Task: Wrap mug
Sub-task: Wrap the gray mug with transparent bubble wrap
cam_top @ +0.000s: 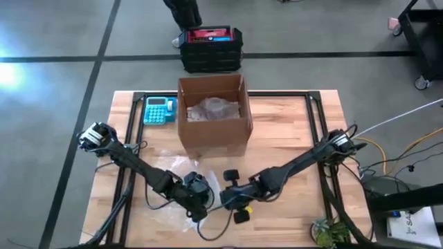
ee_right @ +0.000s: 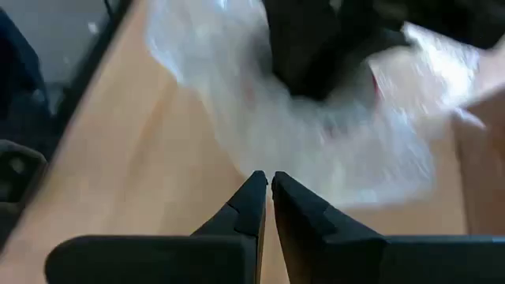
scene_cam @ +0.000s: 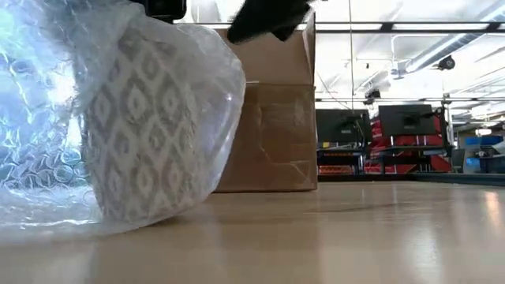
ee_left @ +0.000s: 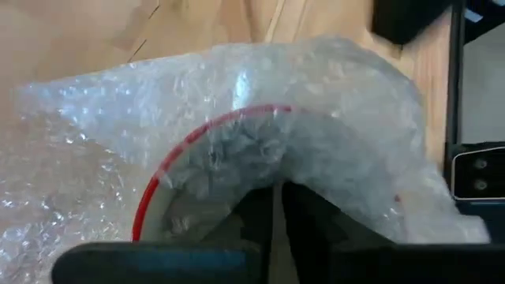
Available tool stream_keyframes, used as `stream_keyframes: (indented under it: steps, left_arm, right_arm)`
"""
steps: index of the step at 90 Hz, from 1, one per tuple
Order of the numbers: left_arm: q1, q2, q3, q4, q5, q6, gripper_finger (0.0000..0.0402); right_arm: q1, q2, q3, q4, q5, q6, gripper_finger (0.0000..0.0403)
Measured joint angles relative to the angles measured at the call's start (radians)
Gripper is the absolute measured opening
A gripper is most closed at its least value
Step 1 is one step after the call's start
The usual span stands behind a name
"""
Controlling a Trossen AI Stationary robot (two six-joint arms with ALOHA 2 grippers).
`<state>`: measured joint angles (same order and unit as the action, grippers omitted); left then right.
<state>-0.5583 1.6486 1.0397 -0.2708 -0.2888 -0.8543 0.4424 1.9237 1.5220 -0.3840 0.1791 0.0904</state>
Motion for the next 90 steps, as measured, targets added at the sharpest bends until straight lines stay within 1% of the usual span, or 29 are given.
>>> stream_keyframes:
  steps: [15, 35, 47, 55, 62, 77, 90]
  left_arm:
    - [0.0, 0.0, 0.0, 0.02, -0.007, 0.009, 0.002]
    - [0.0, -0.002, -0.002, 0.009, -0.012, 0.013, 0.002]
    - [-0.002, -0.023, 0.057, -0.123, 0.003, 0.012, 0.002]
    - [-0.015, -0.041, 0.116, -0.208, -0.05, 0.009, 0.002]
    - [-0.023, -0.045, 0.14, -0.219, -0.111, 0.008, 0.002]
    - [-0.024, -0.045, 0.103, -0.15, -0.107, 0.041, 0.002]
    - [-0.024, -0.039, 0.049, -0.136, -0.1, 0.015, 0.002]
  right_arm:
    - [-0.012, 0.075, 0.0, 0.154, 0.004, -0.036, 0.0014]
    - [-0.046, 0.119, 0.007, 0.186, 0.009, -0.004, 0.0013]
    - [-0.047, 0.124, 0.008, 0.192, 0.018, -0.012, 0.0013]
    - [-0.046, 0.125, 0.008, 0.192, 0.024, -0.012, 0.0013]
    - [-0.048, 0.126, 0.008, 0.192, 0.026, -0.013, 0.0013]
    - [-0.048, 0.126, 0.008, 0.184, 0.026, -0.012, 0.0013]
    - [-0.048, 0.127, 0.008, 0.189, 0.026, -0.012, 0.0013]
